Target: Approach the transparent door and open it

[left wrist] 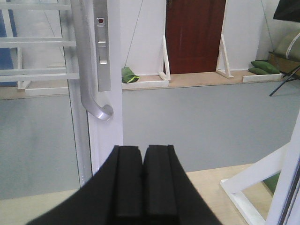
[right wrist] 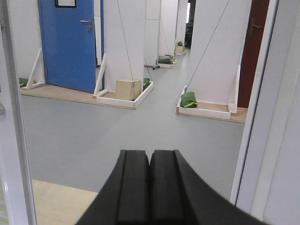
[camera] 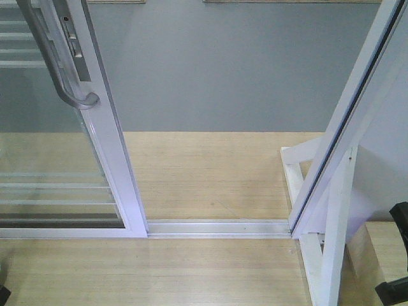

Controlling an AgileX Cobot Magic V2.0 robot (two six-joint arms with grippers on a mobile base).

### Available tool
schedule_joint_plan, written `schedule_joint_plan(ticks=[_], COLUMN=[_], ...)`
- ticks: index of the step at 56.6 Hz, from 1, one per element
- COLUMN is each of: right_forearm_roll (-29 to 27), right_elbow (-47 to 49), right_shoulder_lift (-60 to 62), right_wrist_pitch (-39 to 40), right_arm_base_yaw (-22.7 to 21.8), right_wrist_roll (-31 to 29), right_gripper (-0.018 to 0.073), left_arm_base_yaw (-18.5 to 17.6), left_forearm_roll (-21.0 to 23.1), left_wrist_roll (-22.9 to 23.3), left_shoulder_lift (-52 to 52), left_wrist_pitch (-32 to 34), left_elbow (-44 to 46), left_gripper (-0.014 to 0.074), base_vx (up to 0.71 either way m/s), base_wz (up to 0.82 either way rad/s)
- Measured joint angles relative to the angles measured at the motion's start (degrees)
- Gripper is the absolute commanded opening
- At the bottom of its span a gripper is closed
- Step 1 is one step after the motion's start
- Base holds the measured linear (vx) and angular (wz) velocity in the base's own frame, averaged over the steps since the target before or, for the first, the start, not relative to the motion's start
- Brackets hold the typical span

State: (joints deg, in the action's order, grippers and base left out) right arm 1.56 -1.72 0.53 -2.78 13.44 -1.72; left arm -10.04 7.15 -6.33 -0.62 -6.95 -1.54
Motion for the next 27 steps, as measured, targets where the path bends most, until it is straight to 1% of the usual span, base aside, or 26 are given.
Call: schedule_joint_plan(ticks=[27], right_forearm_roll=[0.00], right_elbow=[0.00], right_shoulder_lift=[0.00], right_wrist_pitch=[0.00], right_arm_base_yaw=[0.00], right_wrist_roll=[0.00], right_gripper=[-0.0006], left_arm_base_yaw=[0.00], left_forearm_roll=[0.00], left_wrist_roll=[0.00], left_shoulder_lift=[0.00], left_wrist_pitch=[0.00], left_elbow=[0.00], left_gripper=[-0.0006], base_vx=[0.00], base_wz=[0.00])
